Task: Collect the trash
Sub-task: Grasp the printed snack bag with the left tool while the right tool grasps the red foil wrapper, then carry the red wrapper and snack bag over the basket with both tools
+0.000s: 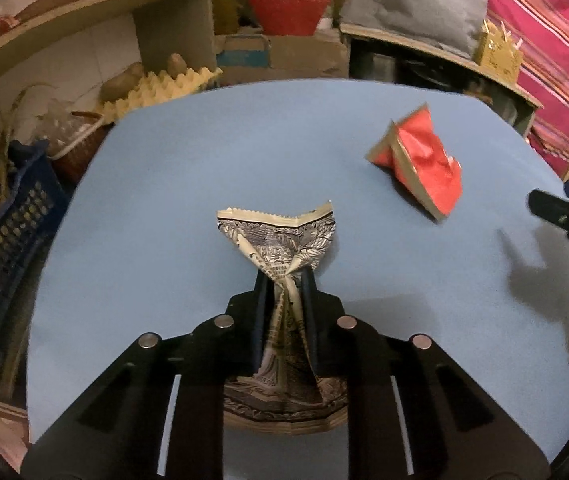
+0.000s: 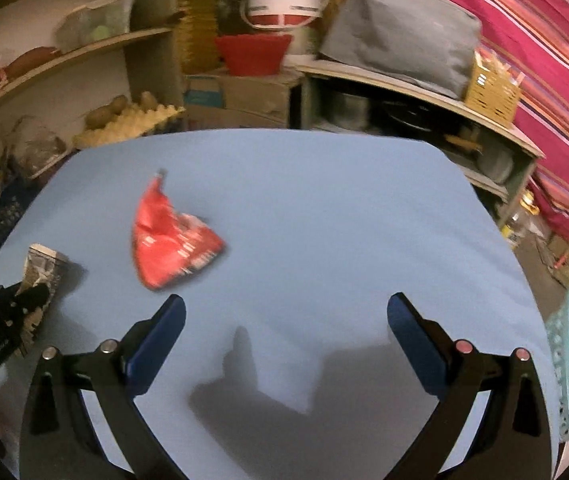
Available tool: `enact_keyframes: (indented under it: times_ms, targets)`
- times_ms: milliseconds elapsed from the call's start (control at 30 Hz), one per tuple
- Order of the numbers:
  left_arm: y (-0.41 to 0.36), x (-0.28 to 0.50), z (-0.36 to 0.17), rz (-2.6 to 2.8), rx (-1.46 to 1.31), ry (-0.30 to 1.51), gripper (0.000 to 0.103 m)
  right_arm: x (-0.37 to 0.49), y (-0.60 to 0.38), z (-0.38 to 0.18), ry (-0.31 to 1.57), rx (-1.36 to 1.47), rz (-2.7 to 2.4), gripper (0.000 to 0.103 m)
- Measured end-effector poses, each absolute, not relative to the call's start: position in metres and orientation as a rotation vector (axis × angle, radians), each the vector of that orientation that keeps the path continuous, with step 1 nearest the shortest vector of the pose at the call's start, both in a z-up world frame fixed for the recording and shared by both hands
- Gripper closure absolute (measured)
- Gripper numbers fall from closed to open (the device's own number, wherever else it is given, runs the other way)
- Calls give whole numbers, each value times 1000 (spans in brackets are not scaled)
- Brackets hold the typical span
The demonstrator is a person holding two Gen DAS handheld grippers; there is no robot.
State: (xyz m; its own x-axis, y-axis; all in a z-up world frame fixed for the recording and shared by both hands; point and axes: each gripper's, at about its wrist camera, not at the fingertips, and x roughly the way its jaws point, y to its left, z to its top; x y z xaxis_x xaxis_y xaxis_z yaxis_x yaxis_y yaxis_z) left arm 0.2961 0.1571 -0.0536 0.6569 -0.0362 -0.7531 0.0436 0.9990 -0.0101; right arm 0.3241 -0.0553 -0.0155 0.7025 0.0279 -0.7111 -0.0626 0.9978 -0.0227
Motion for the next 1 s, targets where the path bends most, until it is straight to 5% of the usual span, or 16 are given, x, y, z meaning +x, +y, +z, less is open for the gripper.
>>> enact_keyframes:
  times_ms: [433,467,567,1000]
  targets:
    - [198,305,-35,50,-88,793,88,374,28,-32,815,-174,113,6]
    - [200,304,-35,51,-96,791,88,377,31,-33,818,-186,114,9]
    - [206,304,-34,61,-119,787,88,383,34,-41,860,-191,151,42]
    - [186,301,-19,64,-116,738,88,347,-44,-12,794,-113,163,48]
